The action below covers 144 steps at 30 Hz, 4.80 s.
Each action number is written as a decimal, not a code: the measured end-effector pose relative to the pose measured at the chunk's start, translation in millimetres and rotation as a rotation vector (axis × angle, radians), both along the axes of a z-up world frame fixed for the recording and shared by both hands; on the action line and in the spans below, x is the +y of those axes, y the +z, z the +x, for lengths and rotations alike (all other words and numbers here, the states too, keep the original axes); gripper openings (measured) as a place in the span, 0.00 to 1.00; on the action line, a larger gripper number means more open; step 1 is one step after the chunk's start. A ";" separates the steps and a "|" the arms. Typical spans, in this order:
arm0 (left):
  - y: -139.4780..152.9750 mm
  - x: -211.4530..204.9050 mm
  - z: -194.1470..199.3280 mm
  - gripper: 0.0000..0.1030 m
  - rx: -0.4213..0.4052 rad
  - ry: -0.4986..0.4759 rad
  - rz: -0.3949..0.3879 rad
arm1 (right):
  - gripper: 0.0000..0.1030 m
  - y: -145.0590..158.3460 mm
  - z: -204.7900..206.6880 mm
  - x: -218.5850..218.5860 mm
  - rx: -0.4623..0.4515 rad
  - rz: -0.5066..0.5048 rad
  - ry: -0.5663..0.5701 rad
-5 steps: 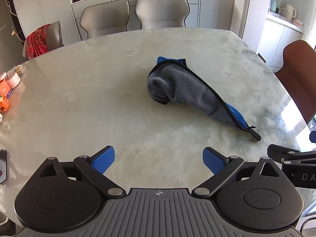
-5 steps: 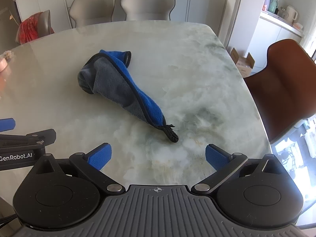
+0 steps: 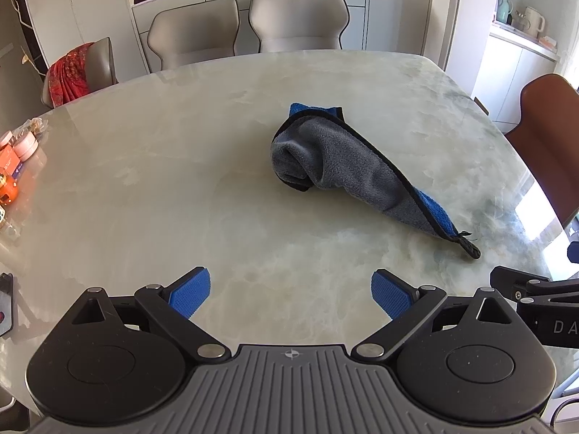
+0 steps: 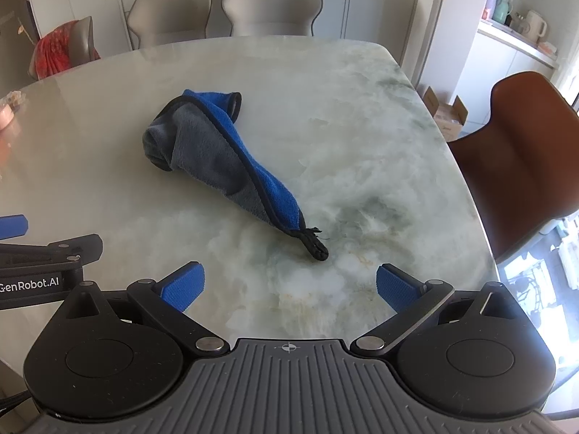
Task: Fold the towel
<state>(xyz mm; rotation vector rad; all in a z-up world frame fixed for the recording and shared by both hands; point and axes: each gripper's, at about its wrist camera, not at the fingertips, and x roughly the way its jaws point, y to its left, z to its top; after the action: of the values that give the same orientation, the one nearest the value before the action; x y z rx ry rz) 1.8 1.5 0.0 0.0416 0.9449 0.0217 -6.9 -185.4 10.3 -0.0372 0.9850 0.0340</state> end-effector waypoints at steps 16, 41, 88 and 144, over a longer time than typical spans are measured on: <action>-2.8 -0.3 1.8 0.95 0.001 0.003 0.007 | 0.99 -2.2 4.8 0.2 0.020 -0.007 -0.003; -7.9 4.0 19.9 0.96 0.021 -0.021 0.014 | 0.99 3.9 13.5 4.9 -0.048 0.052 0.037; -61.9 20.3 217.5 0.57 0.006 -0.715 0.146 | 0.21 -85.8 111.9 5.0 0.102 0.143 0.200; -82.7 11.9 252.8 0.12 0.104 -0.888 0.218 | 0.33 -90.4 120.6 9.6 0.001 0.062 0.218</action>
<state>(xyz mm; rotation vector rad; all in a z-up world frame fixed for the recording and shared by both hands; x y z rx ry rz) 254.6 13.3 -82.6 0.6643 0.9577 -0.7033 113.7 -175.8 -80.1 -0.0877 0.9774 0.2641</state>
